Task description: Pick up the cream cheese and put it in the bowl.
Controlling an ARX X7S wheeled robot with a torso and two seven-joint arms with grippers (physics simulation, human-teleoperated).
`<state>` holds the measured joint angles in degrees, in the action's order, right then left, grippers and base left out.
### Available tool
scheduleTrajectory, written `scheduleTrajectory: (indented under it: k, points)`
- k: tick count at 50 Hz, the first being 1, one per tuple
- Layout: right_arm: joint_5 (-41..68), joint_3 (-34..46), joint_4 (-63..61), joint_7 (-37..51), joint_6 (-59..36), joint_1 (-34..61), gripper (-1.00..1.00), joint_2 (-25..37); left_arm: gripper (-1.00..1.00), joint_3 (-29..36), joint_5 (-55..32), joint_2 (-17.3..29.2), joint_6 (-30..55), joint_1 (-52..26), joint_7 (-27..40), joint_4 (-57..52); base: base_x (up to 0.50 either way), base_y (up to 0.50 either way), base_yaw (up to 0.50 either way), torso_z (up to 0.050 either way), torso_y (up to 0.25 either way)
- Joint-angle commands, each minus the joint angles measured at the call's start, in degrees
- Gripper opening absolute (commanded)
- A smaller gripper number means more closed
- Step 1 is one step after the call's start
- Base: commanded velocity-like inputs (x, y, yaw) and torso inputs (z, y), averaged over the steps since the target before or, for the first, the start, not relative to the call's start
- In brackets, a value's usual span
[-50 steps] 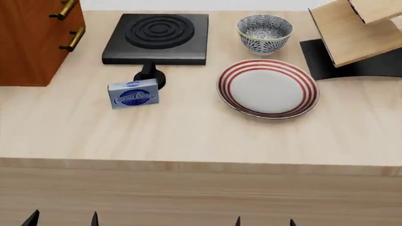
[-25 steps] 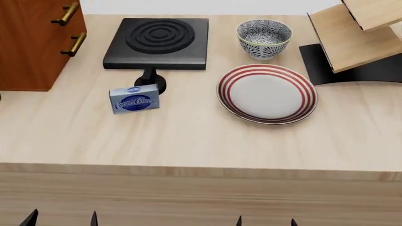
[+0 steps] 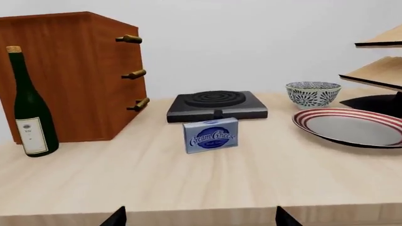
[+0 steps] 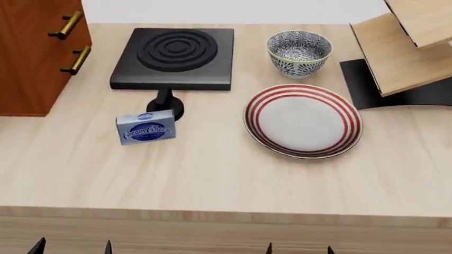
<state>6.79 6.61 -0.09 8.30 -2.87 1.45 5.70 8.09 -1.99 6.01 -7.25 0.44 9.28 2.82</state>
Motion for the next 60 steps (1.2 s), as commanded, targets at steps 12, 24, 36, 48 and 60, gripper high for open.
scheduleTrajectory:
  k: [12, 24, 36, 48, 60]
  points:
    - [1.2, 1.3, -0.2, 1.5, -0.1, 0.1, 1.0, 1.2, 1.0, 1.6, -0.8, 1.0, -1.6, -0.4, 1.2, 1.8, 0.25, 0.0, 0.0, 0.0, 0.0]
    - [0.7, 2.1, 0.1, 2.8, -0.4, 0.5, 1.0, 1.7, 1.0, 2.3, -1.1, 1.6, -1.6, -0.4, 1.8, 1.7, 0.23, 0.0, 0.0, 0.0, 0.0]
    - [1.3, 2.5, 0.3, 3.4, -0.1, 0.6, 1.0, 2.0, 1.0, 2.7, -1.7, 2.5, 3.4, -0.1, 2.6, -3.8, 0.2, 0.0, 0.0, 0.0, 0.0]
    - [2.5, 2.5, 0.4, 3.9, -0.6, 0.8, 1.0, 2.2, 1.0, 3.3, -1.8, 2.9, 3.4, -0.3, 3.2, -3.7, 0.18, 0.0, 0.0, 0.0, 0.0]
    - [3.0, 2.9, 0.5, 4.4, -0.6, 1.0, 1.0, 2.6, 1.0, 4.0, -1.7, 2.8, -2.0, -0.7, 3.6, 1.9, 0.01, 0.0, 0.0, 0.0, 0.0]
